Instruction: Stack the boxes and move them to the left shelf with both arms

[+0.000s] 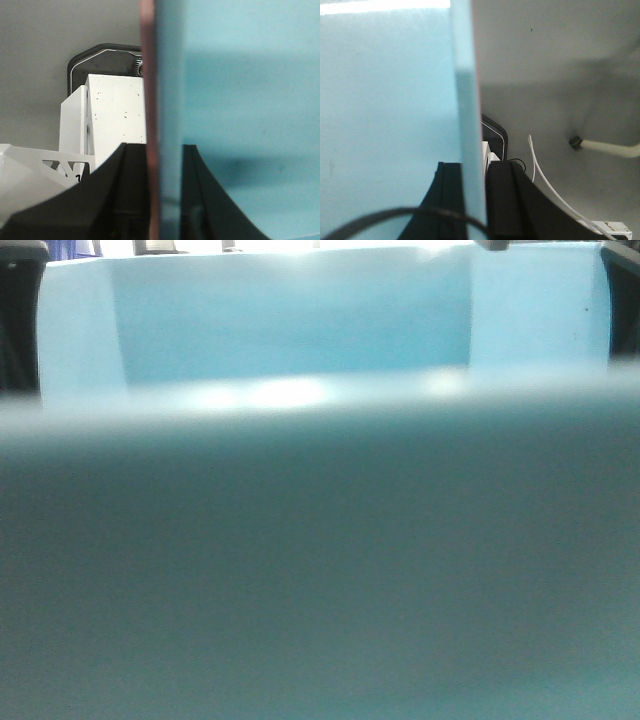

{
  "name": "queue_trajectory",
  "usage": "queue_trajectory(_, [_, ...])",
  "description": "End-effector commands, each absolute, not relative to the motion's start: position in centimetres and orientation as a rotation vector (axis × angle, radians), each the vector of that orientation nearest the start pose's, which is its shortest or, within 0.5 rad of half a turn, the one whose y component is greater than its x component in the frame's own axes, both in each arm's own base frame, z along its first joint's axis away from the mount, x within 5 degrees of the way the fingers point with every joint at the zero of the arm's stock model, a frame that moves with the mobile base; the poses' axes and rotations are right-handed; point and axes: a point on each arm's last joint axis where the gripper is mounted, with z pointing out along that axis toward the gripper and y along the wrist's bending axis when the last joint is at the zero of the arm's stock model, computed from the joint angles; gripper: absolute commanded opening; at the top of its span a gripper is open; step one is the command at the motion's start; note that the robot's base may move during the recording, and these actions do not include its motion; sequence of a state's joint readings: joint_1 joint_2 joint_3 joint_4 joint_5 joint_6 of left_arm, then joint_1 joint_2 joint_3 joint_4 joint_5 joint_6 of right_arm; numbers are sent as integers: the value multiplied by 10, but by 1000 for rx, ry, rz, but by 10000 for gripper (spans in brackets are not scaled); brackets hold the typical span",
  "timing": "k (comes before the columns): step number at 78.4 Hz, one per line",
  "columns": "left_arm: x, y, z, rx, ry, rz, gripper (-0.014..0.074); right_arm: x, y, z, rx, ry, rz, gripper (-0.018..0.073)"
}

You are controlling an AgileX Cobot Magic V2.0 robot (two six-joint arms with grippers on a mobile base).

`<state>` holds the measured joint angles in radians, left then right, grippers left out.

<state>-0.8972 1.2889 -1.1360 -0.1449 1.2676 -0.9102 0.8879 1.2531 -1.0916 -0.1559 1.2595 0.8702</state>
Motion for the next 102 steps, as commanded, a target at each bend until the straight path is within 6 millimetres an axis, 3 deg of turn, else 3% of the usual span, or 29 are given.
queue_trajectory(1, [122, -191, 344, -65, 3113, -599, 0, 145, 162, 335, -54, 2856, 203, 57])
queue_trajectory(55, [151, -170, 342, 22, 2830, -204, 0, 145, 162, 335, -54, 2856, 203, 57])
queue_trajectory(102, [151, -170, 342, 23, 2829, -201, 0, 145, 162, 335, -54, 2856, 203, 57])
